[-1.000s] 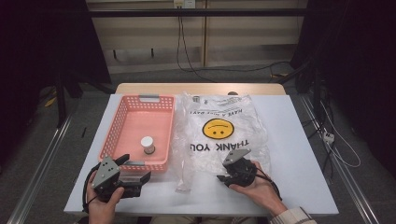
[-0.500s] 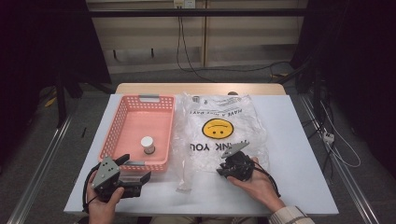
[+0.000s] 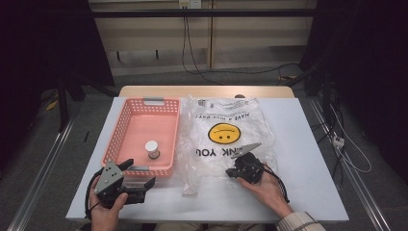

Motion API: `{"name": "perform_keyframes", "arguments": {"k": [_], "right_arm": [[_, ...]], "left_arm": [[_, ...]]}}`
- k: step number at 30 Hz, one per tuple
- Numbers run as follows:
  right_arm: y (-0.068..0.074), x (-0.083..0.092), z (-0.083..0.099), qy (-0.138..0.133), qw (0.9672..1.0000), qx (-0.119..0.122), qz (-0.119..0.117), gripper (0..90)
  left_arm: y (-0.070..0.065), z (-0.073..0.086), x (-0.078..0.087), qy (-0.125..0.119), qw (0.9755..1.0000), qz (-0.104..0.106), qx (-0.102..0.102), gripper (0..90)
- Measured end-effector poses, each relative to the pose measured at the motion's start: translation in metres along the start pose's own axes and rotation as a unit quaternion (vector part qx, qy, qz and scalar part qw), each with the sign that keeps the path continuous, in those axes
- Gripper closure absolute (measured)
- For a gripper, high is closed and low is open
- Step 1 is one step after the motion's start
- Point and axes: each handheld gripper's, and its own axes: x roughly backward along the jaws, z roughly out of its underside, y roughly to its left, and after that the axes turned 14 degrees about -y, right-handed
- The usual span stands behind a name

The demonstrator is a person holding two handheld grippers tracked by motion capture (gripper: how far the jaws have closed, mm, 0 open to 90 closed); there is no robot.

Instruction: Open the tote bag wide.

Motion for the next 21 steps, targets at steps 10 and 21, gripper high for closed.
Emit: {"name": "perform_keyframes", "arguments": {"k": [10, 21], "right_arm": [[-0.003, 0.020, -0.009, -0.068, 0.9976, -0.006, 0.011, 90.0], [-0.003, 0.037, -0.024, -0.134, 0.9907, 0.004, 0.026, 90.0]], "left_arm": [[0.000, 0.000, 0.000, 0.000, 1.0000, -0.001, 0.000, 5.0], [-0.001, 0.000, -0.001, 0.001, 1.0000, -0.002, -0.002, 5.0]]}}
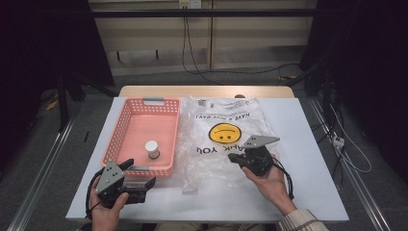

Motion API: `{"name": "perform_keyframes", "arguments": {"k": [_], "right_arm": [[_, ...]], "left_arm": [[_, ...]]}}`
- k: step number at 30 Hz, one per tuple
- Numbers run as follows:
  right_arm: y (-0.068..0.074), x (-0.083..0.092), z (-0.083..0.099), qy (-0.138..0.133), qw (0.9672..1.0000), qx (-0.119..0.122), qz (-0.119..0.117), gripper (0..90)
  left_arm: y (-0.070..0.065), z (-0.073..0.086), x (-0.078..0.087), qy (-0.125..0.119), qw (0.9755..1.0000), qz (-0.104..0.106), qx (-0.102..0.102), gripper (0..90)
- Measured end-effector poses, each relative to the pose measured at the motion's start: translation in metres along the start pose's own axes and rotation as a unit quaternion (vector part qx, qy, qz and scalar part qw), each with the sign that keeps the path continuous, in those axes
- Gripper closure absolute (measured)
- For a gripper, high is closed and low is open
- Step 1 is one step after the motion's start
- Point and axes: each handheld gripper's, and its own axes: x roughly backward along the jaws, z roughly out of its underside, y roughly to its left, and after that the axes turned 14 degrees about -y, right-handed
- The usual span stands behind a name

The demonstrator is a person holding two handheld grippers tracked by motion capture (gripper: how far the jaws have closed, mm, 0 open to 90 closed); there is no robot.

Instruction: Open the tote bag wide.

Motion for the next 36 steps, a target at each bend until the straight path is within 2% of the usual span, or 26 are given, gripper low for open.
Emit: {"name": "perform_keyframes", "arguments": {"k": [17, 25, 35, 36], "right_arm": [[-0.007, 0.010, -0.028, -0.051, 0.9985, 0.012, 0.015, 90.0], [-0.010, 0.015, -0.042, -0.081, 0.9963, 0.015, 0.021, 90.0], [-0.015, 0.016, -0.057, -0.095, 0.9953, 0.013, 0.019, 90.0], [-0.016, 0.017, -0.061, -0.104, 0.9942, 0.014, 0.022, 90.0]], "left_arm": [[0.000, 0.000, -0.002, 0.002, 1.0000, 0.002, -0.002, 5.0], [0.000, 0.000, -0.001, 0.001, 1.0000, 0.001, 0.000, 5.0], [0.000, 0.000, -0.002, 0.002, 1.0000, 0.001, 0.000, 5.0], [0.000, 0.000, -0.002, 0.001, 1.0000, 0.000, 0.000, 5.0]]}}
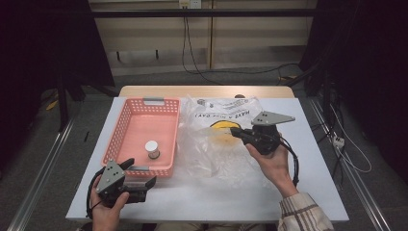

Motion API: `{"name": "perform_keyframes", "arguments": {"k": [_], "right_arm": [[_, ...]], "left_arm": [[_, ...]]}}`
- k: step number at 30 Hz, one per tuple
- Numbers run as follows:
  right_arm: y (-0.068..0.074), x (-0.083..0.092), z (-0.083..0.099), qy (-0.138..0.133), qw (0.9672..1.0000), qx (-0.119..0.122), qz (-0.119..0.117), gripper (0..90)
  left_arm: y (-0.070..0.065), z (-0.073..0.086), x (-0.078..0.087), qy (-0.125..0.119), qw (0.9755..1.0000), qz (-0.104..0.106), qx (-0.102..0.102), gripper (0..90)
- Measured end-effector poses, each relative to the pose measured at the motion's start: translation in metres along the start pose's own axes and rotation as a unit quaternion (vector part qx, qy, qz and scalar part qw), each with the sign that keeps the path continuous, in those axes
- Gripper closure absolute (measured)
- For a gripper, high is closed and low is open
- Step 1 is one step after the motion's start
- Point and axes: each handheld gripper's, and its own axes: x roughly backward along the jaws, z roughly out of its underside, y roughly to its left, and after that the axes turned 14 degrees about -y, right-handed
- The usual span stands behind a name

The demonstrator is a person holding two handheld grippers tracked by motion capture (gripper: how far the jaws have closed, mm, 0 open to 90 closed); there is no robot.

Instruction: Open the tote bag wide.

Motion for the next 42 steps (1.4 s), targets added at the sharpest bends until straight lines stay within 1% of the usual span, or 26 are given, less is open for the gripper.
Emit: {"name": "perform_keyframes", "arguments": {"k": [2, 4, 6, 11, 13, 15, 16, 17, 18, 20, 21, 23, 24, 25, 26, 28, 29, 32, 33, 34, 35, 36, 38, 39, 41, 42], "right_arm": [[-0.001, 0.001, -0.002, -0.012, 0.9999, -0.002, 0.000, 90.0], [0.000, 0.001, -0.004, -0.015, 0.9999, 0.001, -0.001, 90.0], [0.001, 0.002, -0.005, -0.019, 0.9998, 0.003, -0.002, 90.0], [0.002, 0.005, -0.006, -0.033, 0.9994, 0.010, -0.003, 90.0], [0.002, 0.008, -0.007, -0.050, 0.9986, 0.017, -0.004, 90.0], [0.001, 0.008, -0.009, -0.048, 0.9988, 0.013, -0.006, 90.0], [-0.002, 0.005, -0.007, -0.044, 0.9990, 0.002, -0.011, 90.0], [-0.002, 0.005, -0.007, -0.044, 0.9990, 0.002, -0.011, 90.0], [-0.003, 0.003, -0.005, -0.038, 0.9992, -0.001, -0.012, 90.0], [-0.004, 0.001, -0.004, -0.036, 0.9993, -0.003, -0.013, 90.0], [-0.004, 0.000, -0.003, -0.033, 0.9994, -0.004, -0.013, 90.0], [-0.005, -0.002, -0.002, -0.030, 0.9994, -0.006, -0.016, 90.0], [-0.005, -0.003, -0.002, -0.028, 0.9995, -0.005, -0.017, 90.0], [-0.005, -0.003, -0.002, -0.028, 0.9994, -0.005, -0.017, 90.0], [-0.005, -0.003, -0.002, -0.028, 0.9994, -0.005, -0.017, 90.0], [-0.005, -0.003, -0.002, -0.029, 0.9994, -0.006, -0.016, 90.0], [-0.006, -0.003, -0.002, -0.029, 0.9994, -0.006, -0.017, 90.0], [-0.006, -0.003, -0.002, -0.029, 0.9994, -0.007, -0.016, 90.0], [-0.006, -0.003, -0.002, -0.028, 0.9994, -0.007, -0.017, 90.0], [-0.006, -0.003, -0.002, -0.028, 0.9995, -0.006, -0.017, 90.0], [-0.006, -0.003, -0.002, -0.028, 0.9995, -0.006, -0.017, 90.0], [-0.006, -0.003, -0.002, -0.027, 0.9995, -0.008, -0.016, 90.0], [-0.006, -0.003, -0.001, -0.025, 0.9995, -0.008, -0.017, 90.0], [-0.006, -0.004, -0.001, -0.025, 0.9995, -0.008, -0.018, 90.0], [-0.006, -0.004, -0.001, -0.025, 0.9995, -0.008, -0.018, 90.0], [-0.006, -0.004, -0.001, -0.025, 0.9995, -0.008, -0.018, 90.0]], "left_arm": [[0.000, 0.000, 0.000, -0.001, 1.0000, 0.000, 0.001, 5.0], [0.001, 0.000, 0.000, -0.002, 1.0000, -0.002, 0.002, 5.0], [0.001, 0.000, 0.001, -0.005, 0.9999, -0.008, 0.004, 4.8], [0.003, -0.003, 0.001, -0.005, 0.9999, -0.008, 0.010, 4.7], [0.004, -0.006, 0.001, -0.005, 0.9999, -0.007, 0.008, 4.7], [0.006, -0.010, -0.001, -0.001, 1.0000, -0.006, 0.005, 4.8], [0.007, -0.013, -0.003, 0.002, 1.0000, -0.004, 0.007, 4.8], [0.009, -0.015, -0.003, 0.007, 1.0000, -0.003, 0.006, 4.8], [0.011, -0.018, -0.005, 0.011, 0.9999, -0.002, 0.009, 5.3], [0.015, -0.022, -0.008, 0.022, 0.9997, 0.000, 0.007, 5.4], [0.017, -0.024, -0.010, 0.024, 0.9997, -0.001, 0.010, 5.7], [0.022, -0.027, -0.016, 0.037, 0.9993, -0.002, 0.006, 6.2], [0.024, -0.029, -0.019, 0.041, 0.9991, -0.004, 0.007, 6.2], [0.028, -0.031, -0.022, 0.049, 0.9988, 0.000, 0.006, 6.3], [0.030, -0.032, -0.026, 0.049, 0.9988, -0.001, 0.008, 6.8], [0.034, -0.035, -0.033, 0.065, 0.9979, 0.006, 0.007, 7.4], [0.035, -0.036, -0.036, 0.069, 0.9976, 0.005, 0.004, 7.5], [0.038, -0.040, -0.044, 0.083, 0.9964, 0.016, 0.000, 7.8], [0.039, -0.042, -0.047, 0.097, 0.9951, 0.019, 0.002, 8.1], [0.041, -0.044, -0.050, 0.110, 0.9934, 0.033, 0.002, 8.0], [0.041, -0.045, -0.053, 0.115, 0.9924, 0.040, 0.017, 8.0], [0.042, -0.047, -0.057, 0.122, 0.9916, 0.042, 0.013, 8.0], [0.043, -0.050, -0.062, 0.131, 0.9902, 0.047, -0.010, 7.6], [0.044, -0.051, -0.065, 0.140, 0.9889, 0.047, -0.015, 7.2], [0.049, -0.051, -0.072, 0.147, 0.9882, 0.042, -0.008, 8.2], [0.052, -0.052, -0.074, 0.155, 0.9870, 0.043, -0.006, 9.0]]}}
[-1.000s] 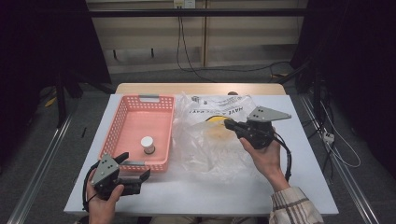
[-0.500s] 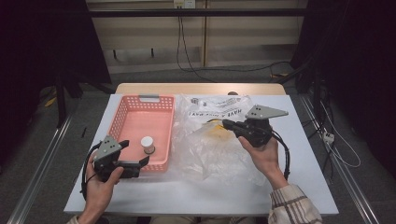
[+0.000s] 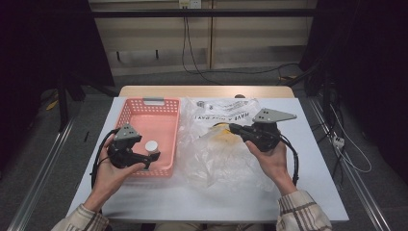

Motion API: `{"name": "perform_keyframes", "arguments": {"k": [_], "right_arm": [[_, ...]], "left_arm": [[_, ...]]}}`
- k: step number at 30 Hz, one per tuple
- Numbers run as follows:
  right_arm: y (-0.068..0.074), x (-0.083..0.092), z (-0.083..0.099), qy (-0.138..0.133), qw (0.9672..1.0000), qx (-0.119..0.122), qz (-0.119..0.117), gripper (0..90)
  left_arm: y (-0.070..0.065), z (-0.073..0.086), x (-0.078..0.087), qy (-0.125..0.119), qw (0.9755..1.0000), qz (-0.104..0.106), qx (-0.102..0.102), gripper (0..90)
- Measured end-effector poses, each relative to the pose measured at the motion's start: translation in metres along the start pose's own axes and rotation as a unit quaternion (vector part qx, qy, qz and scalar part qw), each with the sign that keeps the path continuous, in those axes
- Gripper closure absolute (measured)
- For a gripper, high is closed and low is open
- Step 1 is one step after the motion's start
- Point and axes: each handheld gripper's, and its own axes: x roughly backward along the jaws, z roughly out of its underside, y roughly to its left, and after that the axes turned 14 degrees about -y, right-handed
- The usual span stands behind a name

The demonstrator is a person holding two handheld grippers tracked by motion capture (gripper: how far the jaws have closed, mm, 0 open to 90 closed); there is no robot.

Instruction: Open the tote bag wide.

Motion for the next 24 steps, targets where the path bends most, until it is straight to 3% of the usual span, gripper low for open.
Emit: {"name": "perform_keyframes", "arguments": {"k": [2, 5, 7, 11, 13, 16, 20, 24], "right_arm": [[0.000, 0.000, 0.000, 0.000, 1.0000, 0.000, 0.000, 90.0], [0.000, -0.001, 0.001, 0.002, 1.0000, 0.001, -0.001, 90.0], [0.000, -0.001, 0.001, 0.002, 1.0000, 0.000, -0.001, 90.0], [-0.001, -0.001, 0.001, 0.004, 1.0000, -0.002, -0.001, 90.0], [0.000, -0.001, 0.002, 0.006, 1.0000, -0.002, -0.003, 90.0], [0.000, -0.002, 0.003, 0.008, 1.0000, -0.002, -0.004, 90.0], [-0.001, -0.003, 0.003, 0.008, 1.0000, -0.004, -0.002, 90.0], [-0.001, -0.002, 0.004, 0.009, 1.0000, -0.004, -0.002, 90.0]], "left_arm": [[0.005, -0.002, -0.006, 0.019, 0.9997, -0.011, 0.007, 9.1], [0.009, -0.006, -0.010, 0.026, 0.9995, -0.018, 0.006, 14.6], [0.013, -0.007, -0.015, 0.033, 0.9991, -0.017, 0.020, 14.1], [0.021, -0.008, -0.023, 0.050, 0.9982, -0.030, 0.011, 16.2], [0.023, -0.009, -0.026, 0.045, 0.9981, -0.043, -0.006, 18.1], [0.026, -0.008, -0.031, 0.045, 0.9985, -0.029, -0.004, 18.0], [0.026, -0.006, -0.039, 0.070, 0.9971, -0.027, -0.013, 17.8], [0.028, -0.009, -0.039, 0.059, 0.9978, -0.025, -0.020, 17.9]]}}
